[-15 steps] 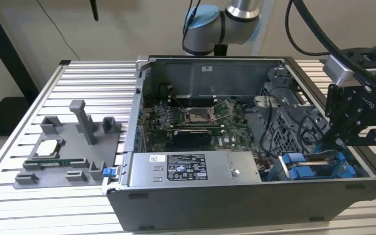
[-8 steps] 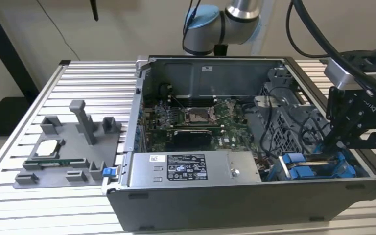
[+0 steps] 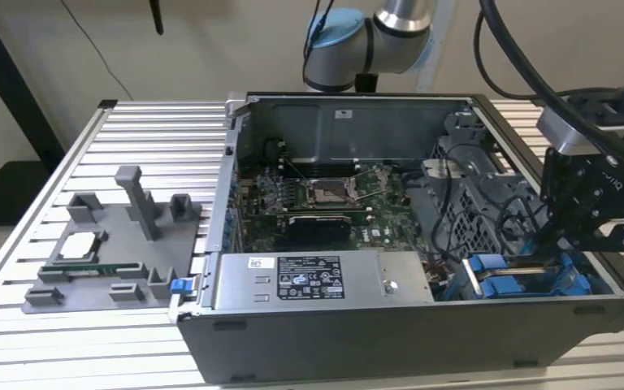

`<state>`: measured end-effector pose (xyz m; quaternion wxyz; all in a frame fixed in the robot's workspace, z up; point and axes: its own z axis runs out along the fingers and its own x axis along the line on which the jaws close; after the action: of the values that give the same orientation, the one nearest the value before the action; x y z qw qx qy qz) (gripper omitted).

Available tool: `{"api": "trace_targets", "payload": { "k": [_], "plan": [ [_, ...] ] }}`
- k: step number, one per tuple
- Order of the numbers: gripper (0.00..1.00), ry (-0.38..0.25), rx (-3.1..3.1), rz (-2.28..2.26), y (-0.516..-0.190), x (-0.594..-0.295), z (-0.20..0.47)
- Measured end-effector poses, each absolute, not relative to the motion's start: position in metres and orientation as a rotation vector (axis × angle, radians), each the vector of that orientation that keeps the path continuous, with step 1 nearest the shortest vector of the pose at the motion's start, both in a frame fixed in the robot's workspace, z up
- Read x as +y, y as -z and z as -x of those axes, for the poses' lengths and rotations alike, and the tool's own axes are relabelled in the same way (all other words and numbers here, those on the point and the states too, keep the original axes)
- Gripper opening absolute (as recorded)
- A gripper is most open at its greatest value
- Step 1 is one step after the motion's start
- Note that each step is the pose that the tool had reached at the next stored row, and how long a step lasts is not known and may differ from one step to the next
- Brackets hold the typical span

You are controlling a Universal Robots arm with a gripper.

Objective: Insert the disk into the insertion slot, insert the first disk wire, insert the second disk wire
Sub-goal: 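Insert the first disk wire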

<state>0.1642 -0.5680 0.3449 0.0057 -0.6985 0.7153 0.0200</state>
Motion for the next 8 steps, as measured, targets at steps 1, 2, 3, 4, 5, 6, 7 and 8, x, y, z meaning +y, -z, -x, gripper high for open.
{"api": "trace_targets", "payload": {
  "k": [1, 2, 3, 4, 5, 6, 7, 8],
  "plan": [
    [0.0, -0.063, 2.239, 2.186, -0.3445, -0.568, -0.1638],
    [0.0, -0.063, 2.239, 2.186, -0.3441, -0.568, -0.1634],
    [0.0, -0.063, 2.239, 2.186, -0.3438, -0.568, -0.1632],
    [0.0, -0.063, 2.239, 2.186, -0.3437, -0.5681, -0.1632],
    [0.0, -0.063, 2.239, 2.186, -0.3435, -0.5682, -0.1631],
    [0.0, -0.063, 2.239, 2.186, -0.3433, -0.5684, -0.163],
    [0.0, -0.063, 2.239, 2.186, -0.3432, -0.5685, -0.1629],
    [0.0, -0.063, 2.239, 2.186, -0.3429, -0.5686, -0.1629]
  ]
}}
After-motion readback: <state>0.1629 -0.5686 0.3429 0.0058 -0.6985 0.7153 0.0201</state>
